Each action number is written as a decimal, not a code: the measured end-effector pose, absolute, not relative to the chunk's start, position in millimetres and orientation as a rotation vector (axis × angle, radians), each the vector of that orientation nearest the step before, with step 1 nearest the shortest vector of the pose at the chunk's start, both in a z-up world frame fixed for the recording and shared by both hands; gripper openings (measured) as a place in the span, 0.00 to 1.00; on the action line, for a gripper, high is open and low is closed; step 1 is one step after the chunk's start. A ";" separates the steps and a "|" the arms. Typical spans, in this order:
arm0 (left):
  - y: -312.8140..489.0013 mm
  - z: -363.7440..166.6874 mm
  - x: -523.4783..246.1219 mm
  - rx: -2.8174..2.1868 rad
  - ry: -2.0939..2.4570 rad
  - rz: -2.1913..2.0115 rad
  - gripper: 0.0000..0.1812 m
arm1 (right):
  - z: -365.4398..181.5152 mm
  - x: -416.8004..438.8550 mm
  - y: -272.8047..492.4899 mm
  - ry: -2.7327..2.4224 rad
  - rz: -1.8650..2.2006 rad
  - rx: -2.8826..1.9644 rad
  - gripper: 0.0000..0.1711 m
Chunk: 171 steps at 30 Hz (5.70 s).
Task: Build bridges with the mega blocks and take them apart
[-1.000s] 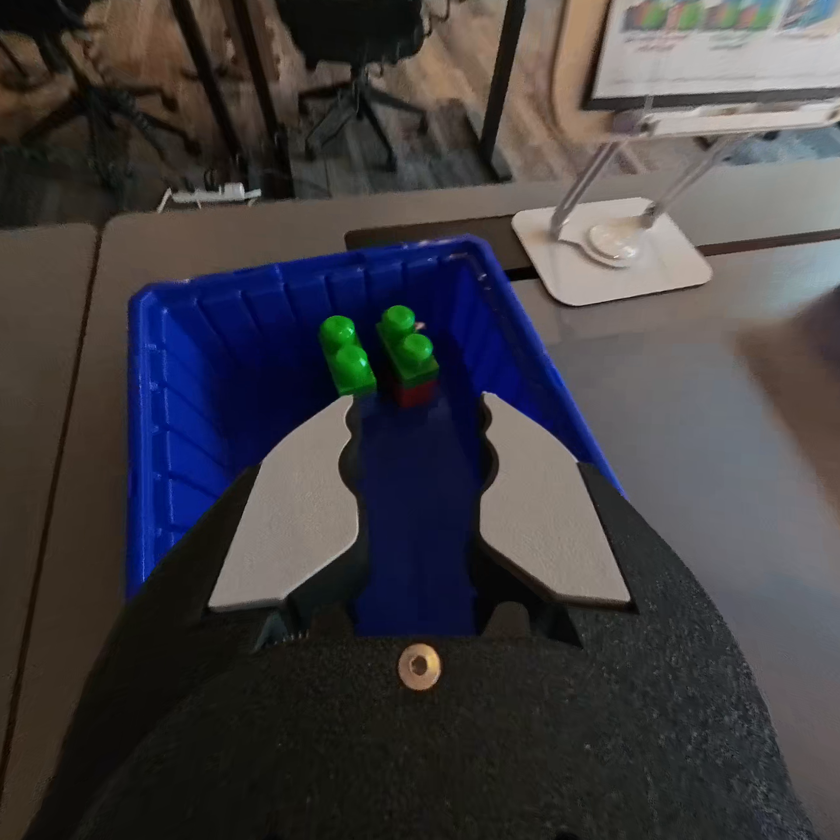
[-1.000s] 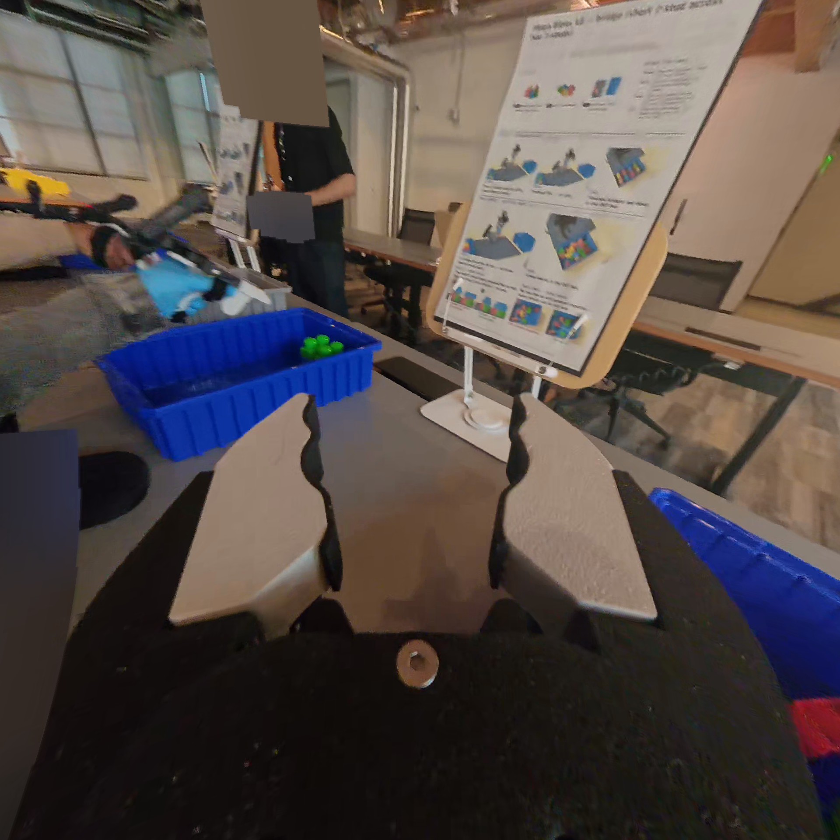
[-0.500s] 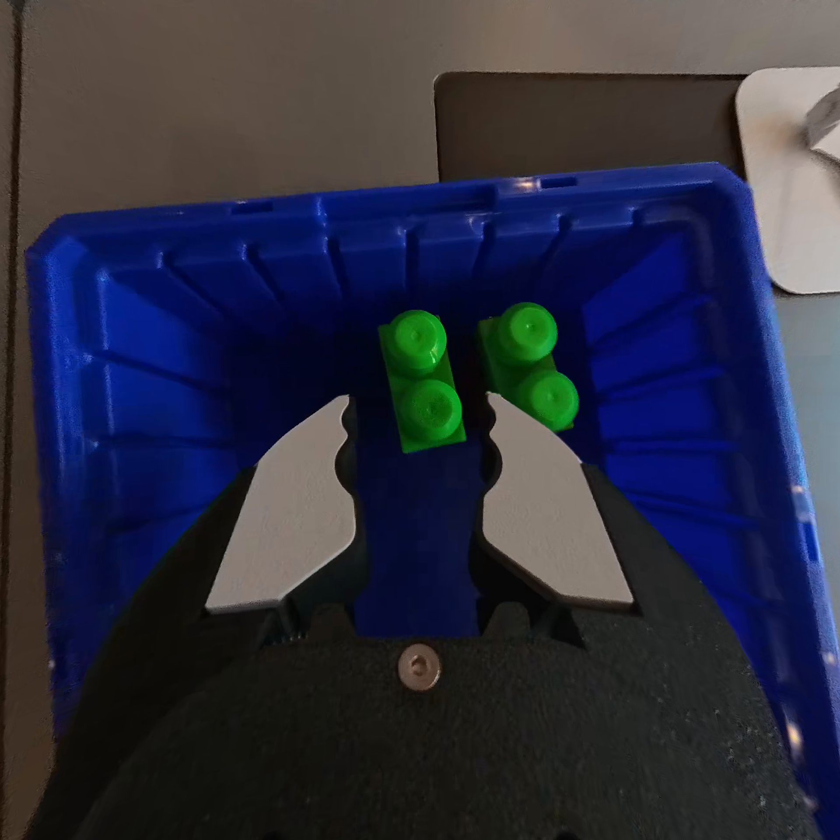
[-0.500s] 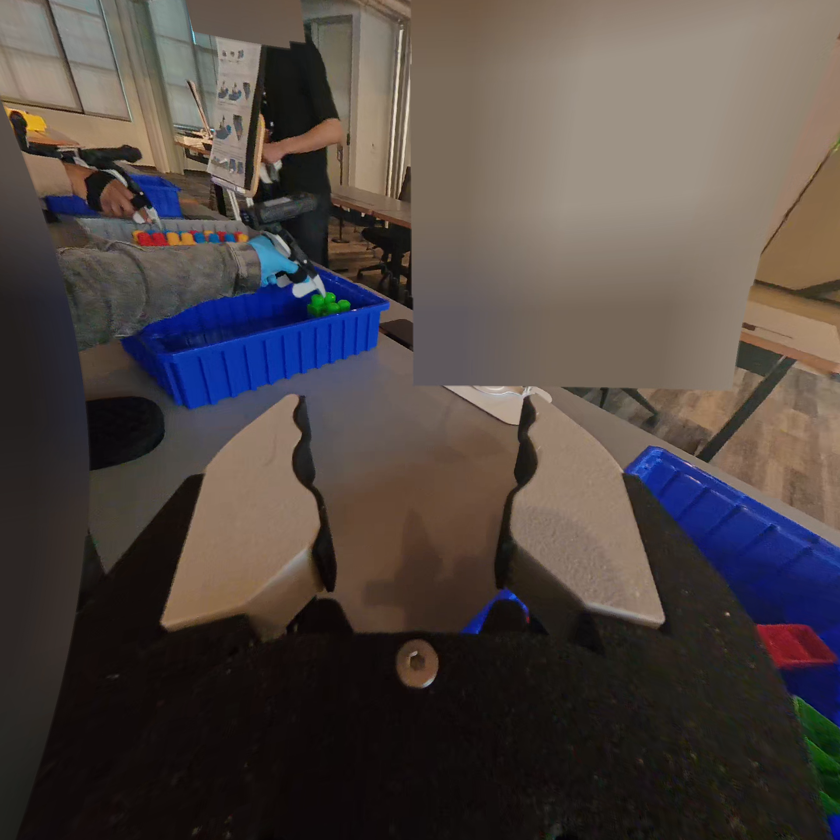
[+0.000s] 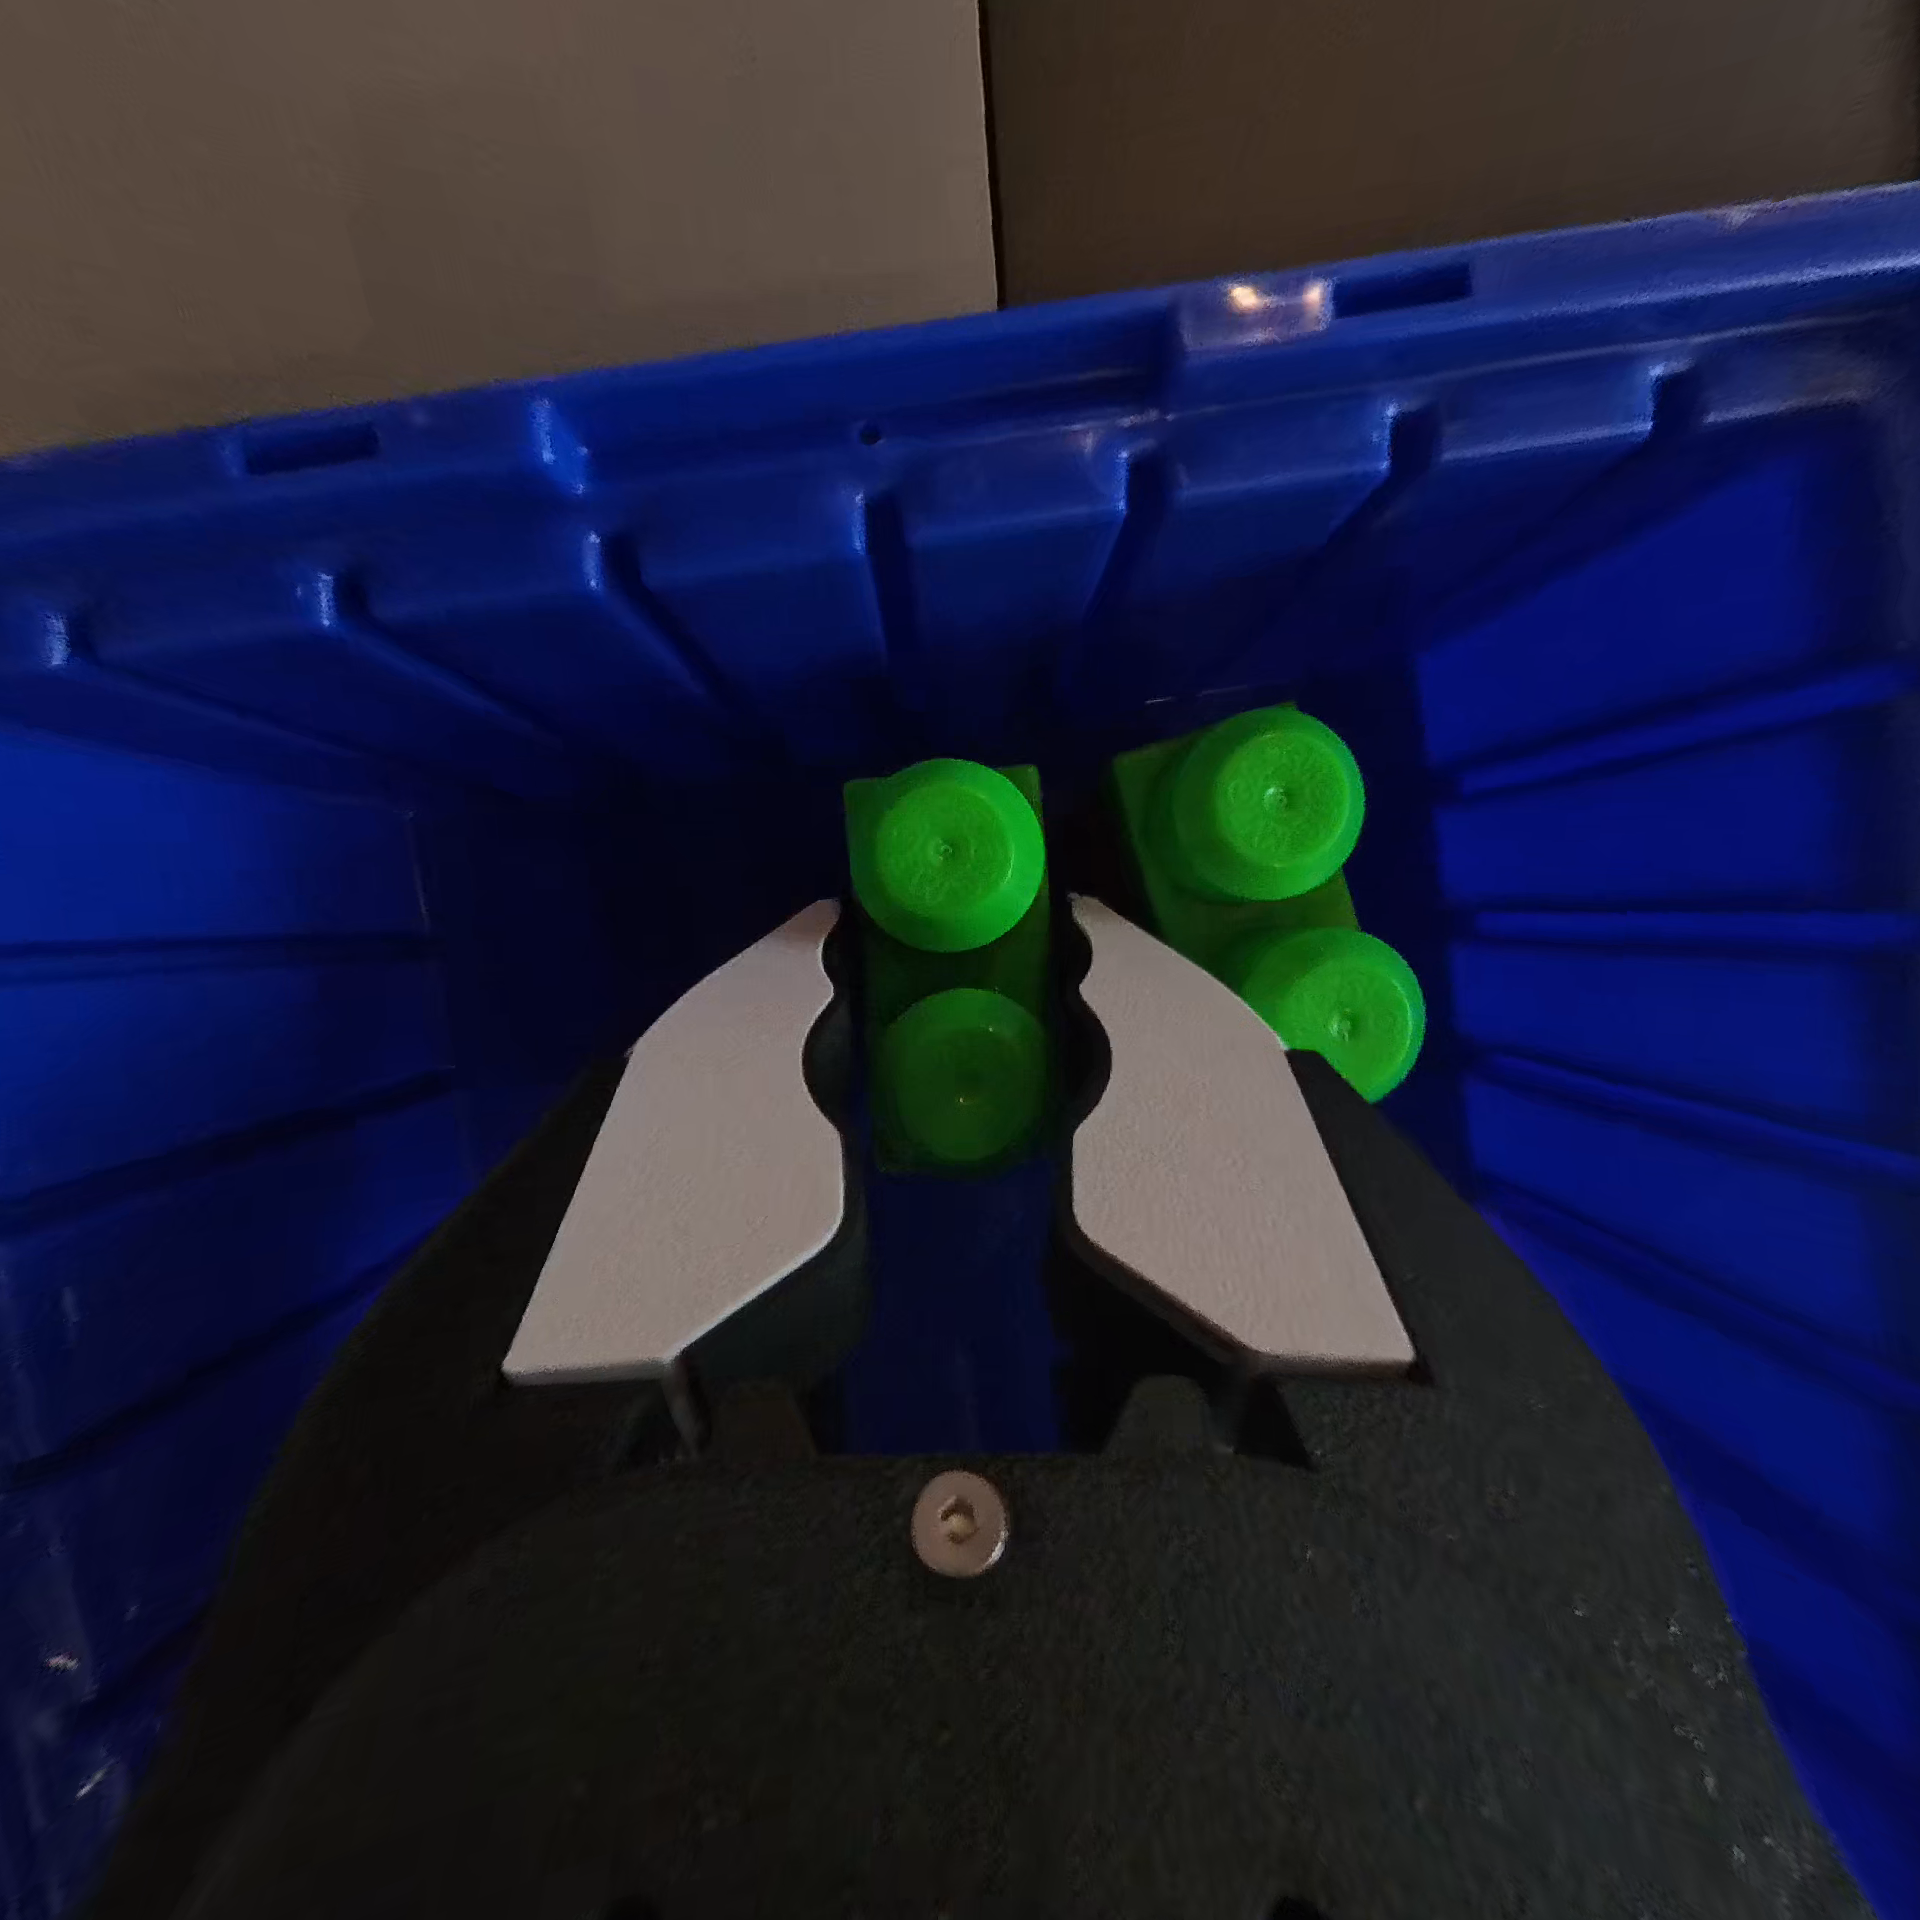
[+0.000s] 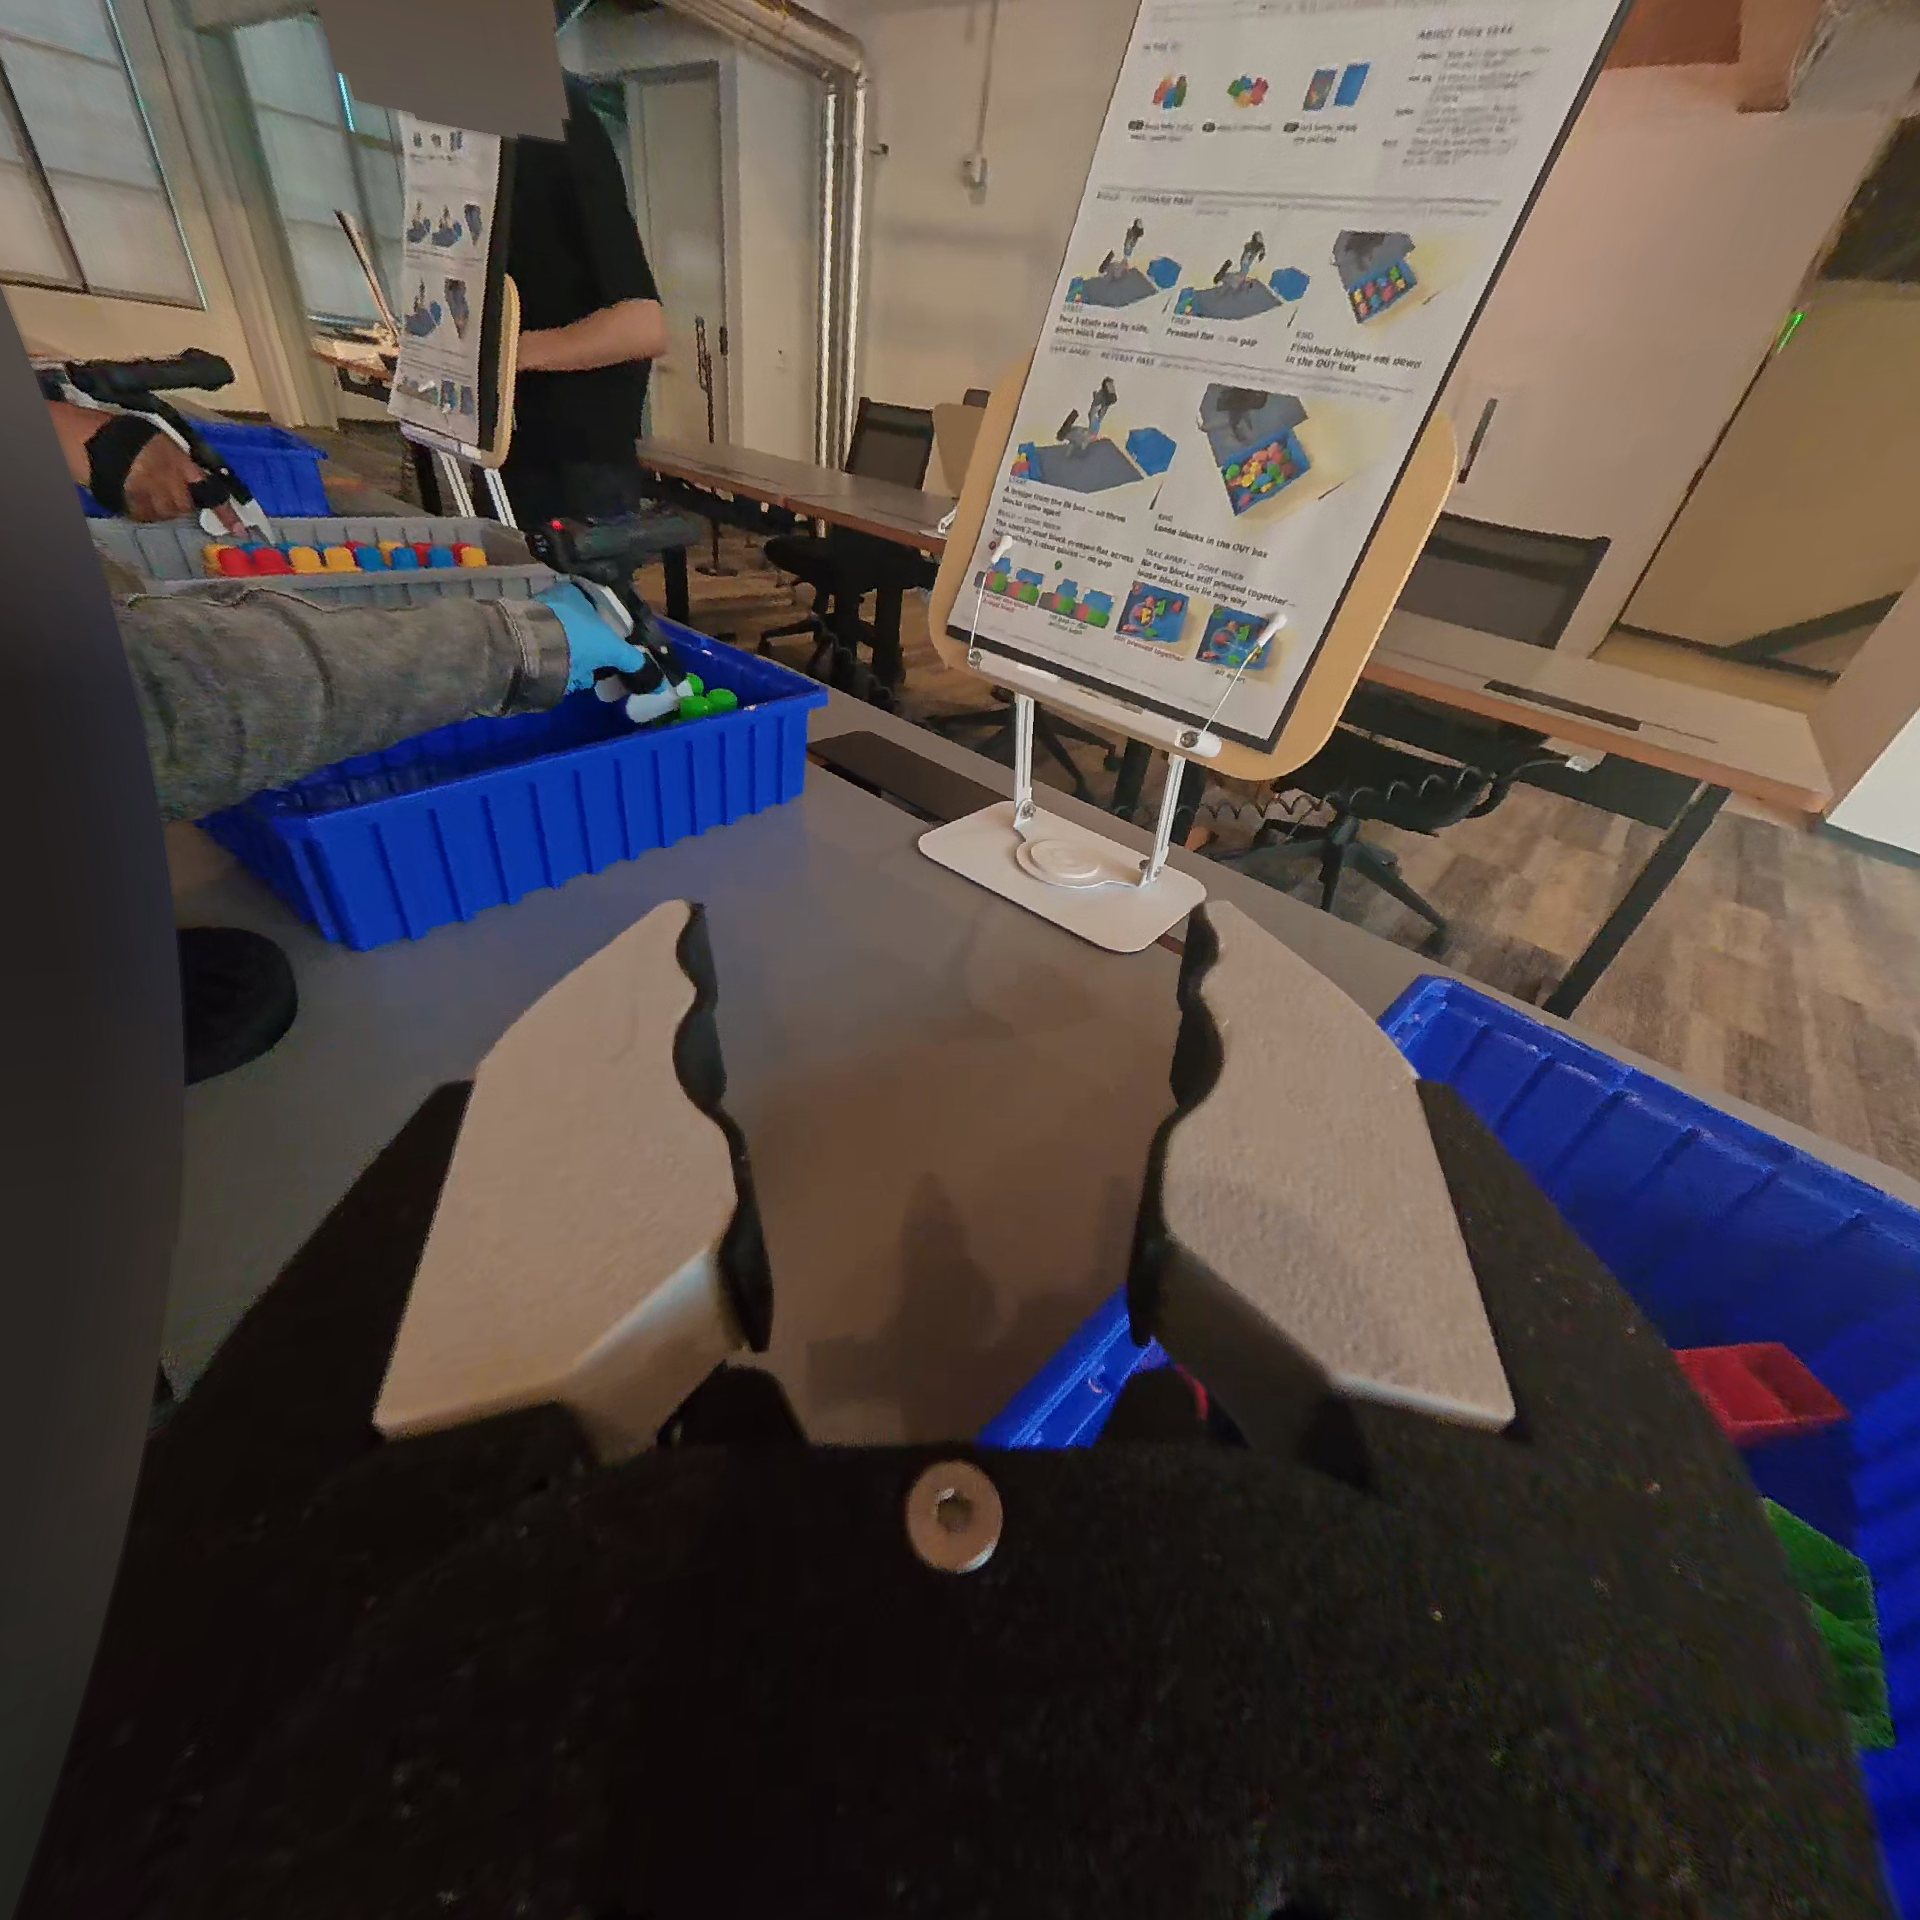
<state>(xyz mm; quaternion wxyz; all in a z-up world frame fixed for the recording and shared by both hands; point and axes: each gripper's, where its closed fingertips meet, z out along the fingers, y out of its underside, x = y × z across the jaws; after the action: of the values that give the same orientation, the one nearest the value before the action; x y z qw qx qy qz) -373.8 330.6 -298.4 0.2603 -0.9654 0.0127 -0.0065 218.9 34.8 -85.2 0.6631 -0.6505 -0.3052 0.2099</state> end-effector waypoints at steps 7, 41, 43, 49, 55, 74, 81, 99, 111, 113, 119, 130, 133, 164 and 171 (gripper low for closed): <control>311.7 -255.1 -366.8 -2.509 0.096 -0.072 0.20 | -90.5 205.3 33.3 -0.718 0.506 -1.475 0.49; -11.8 -20.5 -152.4 -1.166 0.584 -1.173 0.19 | -45.7 -111.4 -10.6 -1.356 1.272 -1.289 0.57; -19.9 -17.5 -151.8 -1.138 0.593 -1.157 0.19 | -43.5 -128.5 -13.8 -1.385 1.357 -1.258 0.56; -31.2 -15.4 -152.6 -1.101 0.596 -1.108 0.19 | -35.2 -155.2 -25.1 -1.359 1.532 -1.132 0.44; -29.0 -20.6 -150.4 -1.116 0.600 -1.084 0.19 | -32.3 -154.6 -26.1 -1.321 1.634 -1.067 0.33; -32.2 -14.5 -140.6 -1.143 0.706 -1.060 0.19 | -32.8 -150.3 -37.0 -1.322 1.590 -0.963 0.21; -36.4 -17.8 -140.4 -1.180 0.751 -1.067 0.19 | -36.3 -150.0 -40.6 -1.329 1.576 -0.979 0.21; -22.1 -14.5 -224.8 -1.232 0.588 -0.852 0.19 | -36.1 -64.7 12.1 -1.144 1.367 -1.130 0.21; -12.4 -49.2 -225.0 -1.484 0.654 -0.582 0.19 | -53.6 60.2 50.5 -1.155 0.539 -1.507 0.21; -10.2 -55.1 -225.6 -1.521 0.655 -0.534 0.19 | -60.7 92.5 61.8 -1.149 0.398 -1.602 0.21; -13.7 -64.4 -218.8 -1.558 0.676 -0.509 0.20 | -95.3 201.7 104.7 -1.072 0.045 -1.925 0.21; -18.4 -71.8 -204.6 -1.600 0.720 -0.444 0.20 | -203.1 335.7 145.2 -0.933 -0.049 -2.551 0.21; -17.3 -73.8 -202.4 -1.613 0.728 -0.429 0.20 | -234.2 339.9 142.9 -0.938 0.021 -2.672 0.21; -13.8 -78.2 -185.8 -1.631 0.780 -0.449 0.20 | -209.9 323.8 179.5 -0.679 0.287 -2.419 0.58; -14.2 -80.1 -170.4 -1.624 0.838 -0.492 0.20 | -88.9 177.9 139.8 -0.969 0.576 -1.699 0.56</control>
<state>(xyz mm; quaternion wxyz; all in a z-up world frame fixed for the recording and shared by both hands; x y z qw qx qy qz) -170.4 -14.2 -80.1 0.5848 -0.6961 0.3592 -0.2109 177.9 139.8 -88.9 0.5239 -0.7097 -0.4050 0.2405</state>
